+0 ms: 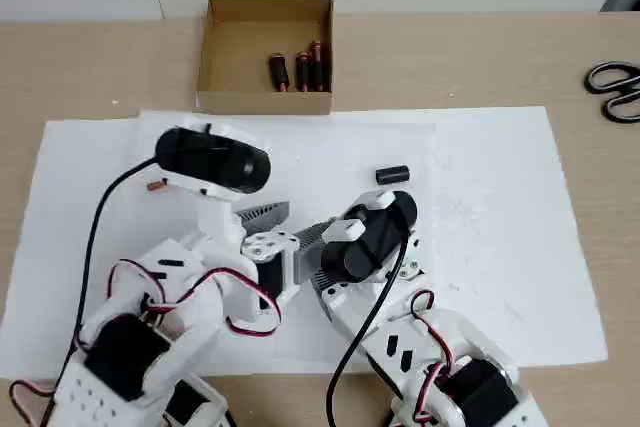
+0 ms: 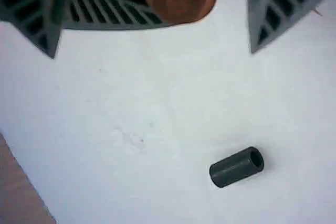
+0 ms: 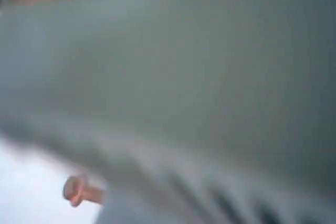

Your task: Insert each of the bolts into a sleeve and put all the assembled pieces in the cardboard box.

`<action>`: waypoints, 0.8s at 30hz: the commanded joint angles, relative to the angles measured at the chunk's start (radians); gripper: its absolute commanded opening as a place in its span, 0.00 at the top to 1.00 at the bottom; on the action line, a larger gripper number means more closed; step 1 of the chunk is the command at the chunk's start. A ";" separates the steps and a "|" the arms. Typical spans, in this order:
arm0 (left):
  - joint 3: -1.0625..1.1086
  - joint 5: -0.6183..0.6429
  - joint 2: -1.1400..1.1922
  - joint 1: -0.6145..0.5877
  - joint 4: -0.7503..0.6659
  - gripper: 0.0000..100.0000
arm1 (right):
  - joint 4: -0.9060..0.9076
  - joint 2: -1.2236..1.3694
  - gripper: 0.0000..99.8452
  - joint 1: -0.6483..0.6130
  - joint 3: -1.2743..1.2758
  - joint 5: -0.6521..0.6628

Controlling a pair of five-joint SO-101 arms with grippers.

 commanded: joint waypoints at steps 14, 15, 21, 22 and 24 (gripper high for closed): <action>0.058 -0.006 -0.002 -0.256 -0.121 1.00 | -0.033 0.002 1.00 0.128 0.025 -0.002; 0.079 -0.006 -0.003 -0.265 -0.121 0.99 | -0.053 0.002 1.00 0.137 0.037 -0.002; 0.165 -0.006 -0.003 -0.344 -0.130 0.99 | -0.228 0.145 1.00 0.203 0.080 0.000; 0.182 -0.006 -0.003 -0.362 -0.143 0.99 | -0.259 0.197 1.00 0.216 0.069 0.000; 0.216 -0.008 -0.003 -0.394 -0.173 0.99 | -0.321 0.309 1.00 0.239 0.023 -0.009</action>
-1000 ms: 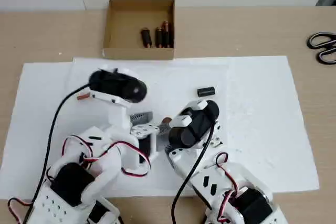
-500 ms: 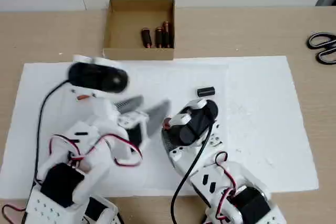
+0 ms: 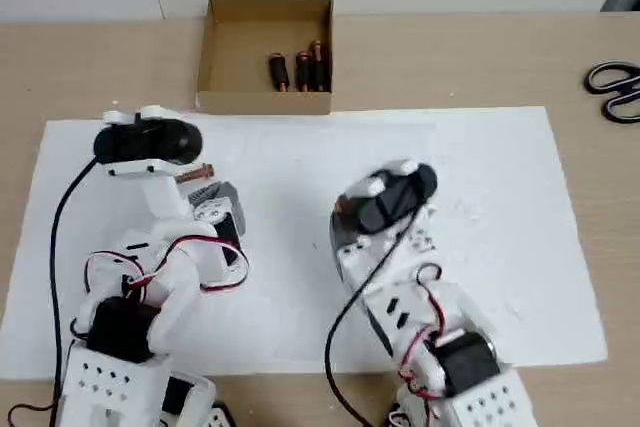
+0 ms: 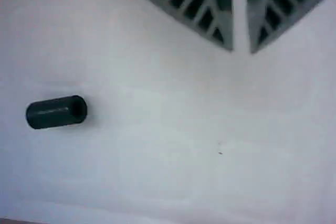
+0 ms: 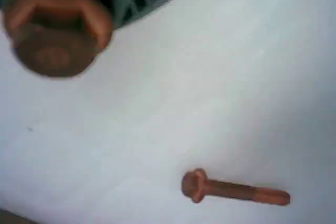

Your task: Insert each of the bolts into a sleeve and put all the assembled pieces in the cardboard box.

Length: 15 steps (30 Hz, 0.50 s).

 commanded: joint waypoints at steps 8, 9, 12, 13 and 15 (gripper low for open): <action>0.061 -0.011 -0.002 -0.080 -0.114 0.99 | -0.229 0.659 1.00 0.093 -0.423 -0.032; 0.062 -0.011 -0.002 -0.080 -0.114 0.99 | -0.237 0.731 1.00 0.101 -0.488 -0.034; 0.062 -0.011 -0.002 -0.080 -0.109 0.99 | -0.243 0.952 1.00 0.107 -0.694 -0.035; 0.062 -0.011 -0.002 -0.080 -0.109 0.99 | -0.240 1.026 1.00 0.107 -0.770 -0.034; 0.062 -0.011 -0.002 -0.080 -0.109 0.99 | -0.237 1.168 1.00 0.107 -0.916 -0.031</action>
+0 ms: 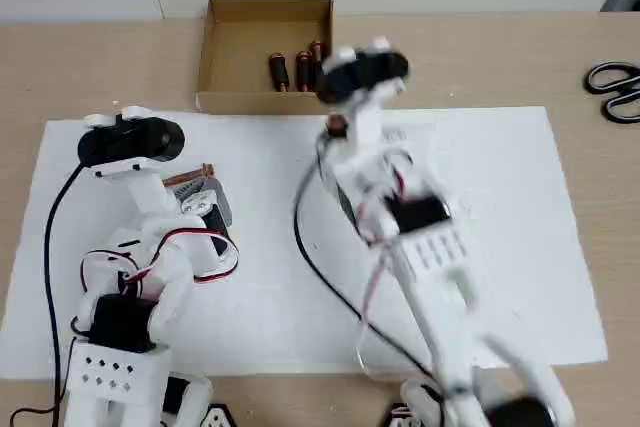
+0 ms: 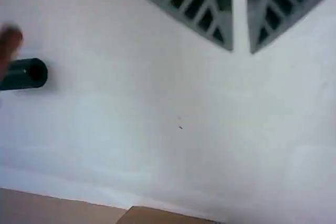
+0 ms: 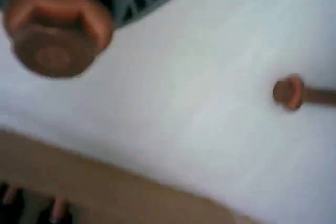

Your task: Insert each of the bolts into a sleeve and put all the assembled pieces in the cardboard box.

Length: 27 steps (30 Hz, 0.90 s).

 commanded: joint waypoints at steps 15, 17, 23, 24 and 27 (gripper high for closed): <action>0.036 -0.008 -0.003 -0.006 -0.025 0.99 | -0.036 1.063 1.00 0.010 -1.243 0.071; 0.036 -0.009 -0.008 -0.006 -0.020 0.99 | -0.036 1.175 1.00 0.010 -1.387 0.071; 0.015 -0.009 -0.011 -0.006 0.026 0.99 | -0.035 1.491 1.00 0.012 -1.815 0.071; 0.010 -0.009 -0.011 -0.006 0.035 0.99 | -0.035 1.534 1.00 0.010 -1.883 0.071; 0.001 -0.009 -0.011 -0.006 0.061 0.99 | -0.027 1.643 1.00 0.005 -2.038 0.071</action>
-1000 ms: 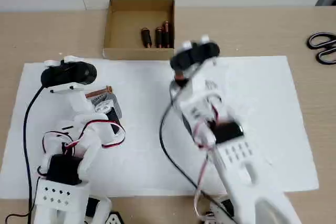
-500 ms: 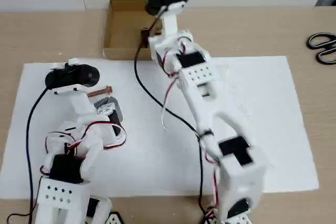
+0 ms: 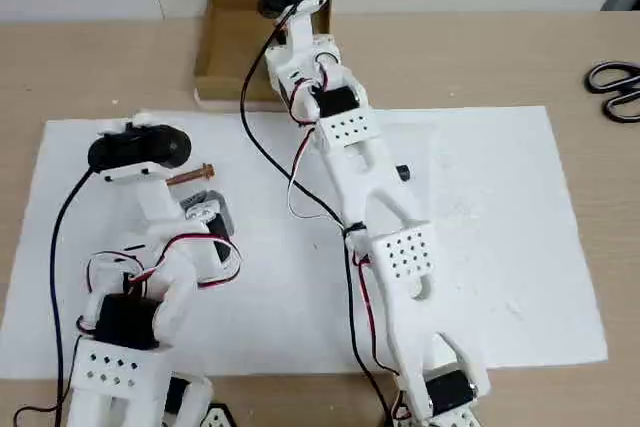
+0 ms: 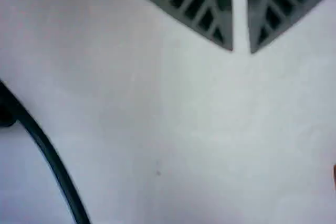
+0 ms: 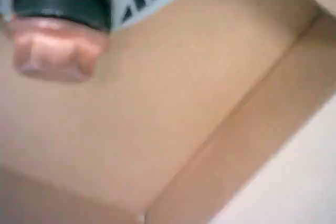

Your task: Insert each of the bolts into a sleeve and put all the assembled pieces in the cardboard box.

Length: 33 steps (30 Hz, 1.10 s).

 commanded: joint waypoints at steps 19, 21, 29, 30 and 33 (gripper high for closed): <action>-0.110 -0.008 -0.012 -0.002 0.091 0.99 | 0.081 0.150 1.00 0.007 -0.404 0.009; -0.120 -0.008 -0.012 -0.005 0.118 0.99 | 0.081 0.162 1.00 0.007 -0.404 0.009; -0.125 -0.008 -0.012 -0.006 0.172 0.99 | 0.133 0.166 0.85 0.001 -0.410 0.049; -0.125 -0.008 -0.012 -0.006 0.169 0.99 | 0.136 0.166 0.86 0.001 -0.411 0.055; -0.125 -0.008 -0.012 -0.006 0.166 0.99 | 0.133 0.166 0.87 0.004 -0.411 0.060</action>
